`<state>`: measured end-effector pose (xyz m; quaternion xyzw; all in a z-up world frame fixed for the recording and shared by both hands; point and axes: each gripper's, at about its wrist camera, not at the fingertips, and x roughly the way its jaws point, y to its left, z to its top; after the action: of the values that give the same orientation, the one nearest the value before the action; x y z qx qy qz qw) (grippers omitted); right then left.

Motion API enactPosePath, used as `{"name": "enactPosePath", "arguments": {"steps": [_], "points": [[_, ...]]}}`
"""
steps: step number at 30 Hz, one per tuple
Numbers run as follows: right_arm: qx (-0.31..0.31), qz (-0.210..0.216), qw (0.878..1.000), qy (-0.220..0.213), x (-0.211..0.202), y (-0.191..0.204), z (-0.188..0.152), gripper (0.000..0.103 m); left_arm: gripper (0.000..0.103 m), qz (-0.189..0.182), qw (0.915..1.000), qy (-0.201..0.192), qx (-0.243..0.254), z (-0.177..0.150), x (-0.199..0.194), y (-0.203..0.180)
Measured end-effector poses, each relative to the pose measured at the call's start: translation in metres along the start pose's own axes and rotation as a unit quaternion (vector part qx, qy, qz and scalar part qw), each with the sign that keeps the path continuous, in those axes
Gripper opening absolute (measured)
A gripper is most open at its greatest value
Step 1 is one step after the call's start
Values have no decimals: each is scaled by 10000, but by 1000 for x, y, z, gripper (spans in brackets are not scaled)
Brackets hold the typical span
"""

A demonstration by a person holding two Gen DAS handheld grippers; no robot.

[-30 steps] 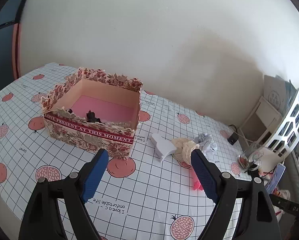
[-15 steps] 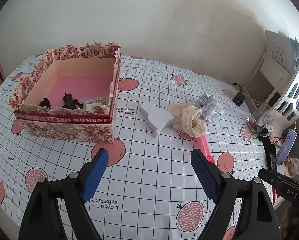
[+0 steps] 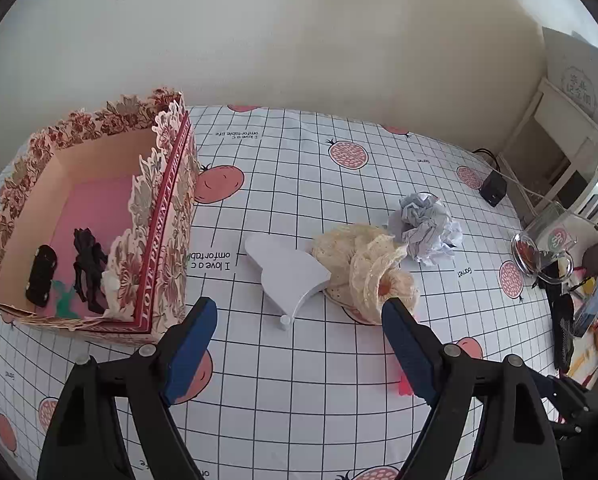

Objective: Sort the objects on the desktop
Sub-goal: 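Move both grippers back toward the pink hair roller and lace scrunchie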

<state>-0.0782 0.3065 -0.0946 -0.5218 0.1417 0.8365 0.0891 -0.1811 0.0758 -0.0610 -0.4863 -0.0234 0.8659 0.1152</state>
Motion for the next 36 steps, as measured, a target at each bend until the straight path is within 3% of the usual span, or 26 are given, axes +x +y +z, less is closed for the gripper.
{"name": "enactPosePath", "arguments": {"steps": [15,25,29,36], "points": [[-379,56,9988,309,50,32,21,64,85,8,9988,412,-252,6,42,10],[-441,8,9983,389,67,40,25,64,85,-20,9972,580,-472,10,63,14],[-416,-23,9983,413,72,41,23,57,85,-3,9973,556,-480,10,68,14],[-622,-130,9976,287,74,49,19,59,85,53,9972,598,-457,13,78,13]]}}
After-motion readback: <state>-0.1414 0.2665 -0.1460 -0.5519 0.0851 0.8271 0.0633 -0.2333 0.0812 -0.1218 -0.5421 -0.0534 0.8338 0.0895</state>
